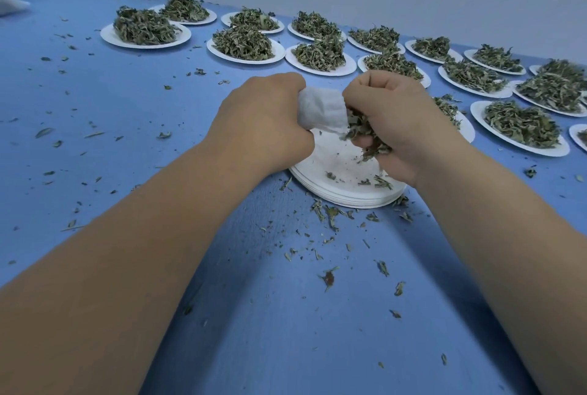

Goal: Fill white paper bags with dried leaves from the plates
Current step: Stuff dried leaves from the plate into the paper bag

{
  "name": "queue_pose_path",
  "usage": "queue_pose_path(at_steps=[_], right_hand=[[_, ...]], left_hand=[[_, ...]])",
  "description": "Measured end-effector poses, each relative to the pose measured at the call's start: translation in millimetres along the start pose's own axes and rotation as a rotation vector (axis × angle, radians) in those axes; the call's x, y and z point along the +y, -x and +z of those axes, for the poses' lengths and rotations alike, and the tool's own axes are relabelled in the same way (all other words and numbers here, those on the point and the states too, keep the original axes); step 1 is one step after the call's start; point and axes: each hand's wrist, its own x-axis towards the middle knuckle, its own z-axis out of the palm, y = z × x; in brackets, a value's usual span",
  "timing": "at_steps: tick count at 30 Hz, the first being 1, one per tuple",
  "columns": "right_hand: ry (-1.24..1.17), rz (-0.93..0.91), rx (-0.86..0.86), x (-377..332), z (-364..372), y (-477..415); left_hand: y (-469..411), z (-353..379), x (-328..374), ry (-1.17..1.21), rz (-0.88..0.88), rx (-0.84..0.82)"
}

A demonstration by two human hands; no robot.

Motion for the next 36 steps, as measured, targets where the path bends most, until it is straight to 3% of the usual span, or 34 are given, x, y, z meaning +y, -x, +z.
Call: queue_pose_path(at_steps=[8, 17, 22, 27, 30, 36], right_hand=[[-0.065, 0.011, -0.083, 6, -12, -2], [-0.056, -0.137, -0.170, 7, -17, 1], [0.026, 0.035, -0.203, 7, -16, 1], [-0.215, 0.196, -0.162, 1, -18, -1], [-0.327, 0.234, -0.057, -1, -14, -4], [-0.648, 0.285, -0.007, -6, -4, -1]], left_hand=[[1, 2, -1, -0.081, 0.061, 0.043], [4, -1, 2, -0.097, 0.039, 0.041], [6, -3, 6, -0.075, 0.054, 0.012], [7, -4, 7, -0.092, 0.052, 0.025], [8, -4, 9, -0.098, 0.071, 0.020], [9, 2, 15, -0.160, 0.120, 0.050]])
